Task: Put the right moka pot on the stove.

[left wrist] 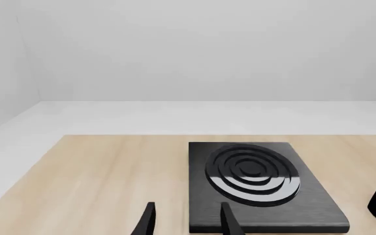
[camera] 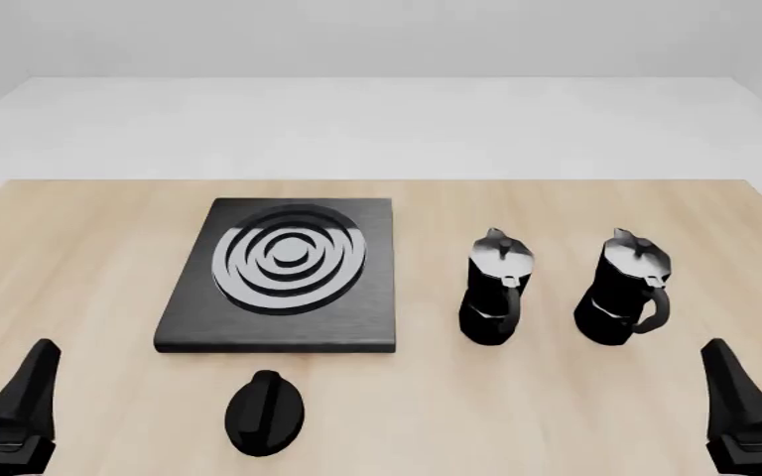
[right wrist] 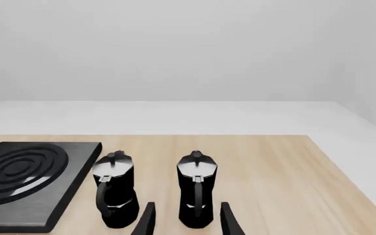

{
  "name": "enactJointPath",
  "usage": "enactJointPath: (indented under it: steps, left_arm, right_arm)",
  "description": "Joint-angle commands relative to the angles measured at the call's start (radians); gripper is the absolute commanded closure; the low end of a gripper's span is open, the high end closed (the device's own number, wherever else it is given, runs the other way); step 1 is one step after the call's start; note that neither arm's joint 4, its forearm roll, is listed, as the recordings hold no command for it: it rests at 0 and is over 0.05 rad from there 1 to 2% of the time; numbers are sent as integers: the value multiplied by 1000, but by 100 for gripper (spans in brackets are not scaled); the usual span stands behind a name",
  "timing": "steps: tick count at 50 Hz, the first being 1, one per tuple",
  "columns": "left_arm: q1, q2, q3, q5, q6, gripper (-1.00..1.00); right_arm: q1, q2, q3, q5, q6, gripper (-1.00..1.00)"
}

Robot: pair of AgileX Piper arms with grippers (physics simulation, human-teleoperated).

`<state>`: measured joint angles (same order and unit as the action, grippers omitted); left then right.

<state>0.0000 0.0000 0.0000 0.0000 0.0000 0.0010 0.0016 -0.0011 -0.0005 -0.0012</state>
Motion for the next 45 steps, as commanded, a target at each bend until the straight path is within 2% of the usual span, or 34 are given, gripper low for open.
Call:
enactJointPath:
  steps: [1, 6, 8, 9, 11, 13, 15, 22, 25, 45]
  left_arm:
    - [0, 0, 0, 0, 0, -100]
    - [0, 0, 0, 0, 0, -100]
    - [0, 0, 0, 0, 0, -100]
    - [0, 0, 0, 0, 0, -100]
    - [0, 0, 0, 0, 0, -100]
    - [0, 0, 0, 0, 0, -100]
    - [0, 0, 0, 0, 0, -100]
    - [0, 0, 0, 0, 0, -100]
    - [0, 0, 0, 0, 0, -100]
    - [0, 0, 0, 0, 0, -100]
  right_arm:
    - [9, 3, -4, -3, -7, -100]
    - [11, 17, -17, 2, -32, -100]
    - [-3, 96, -5, -54, -84, -100]
    - [-6, 90, -6, -52, -78, -100]
    - [-31, 188, -5, -114, -92, -100]
    - [-31, 186, -10, -113, -82, -100]
    - [-64, 316, -20, -190, -95, -100]
    - [-50, 474, -57, -268, -93, -100]
    - [-48, 623, -66, -366, -82, -100]
    - [-24, 1014, -118, -612, -79, -100]
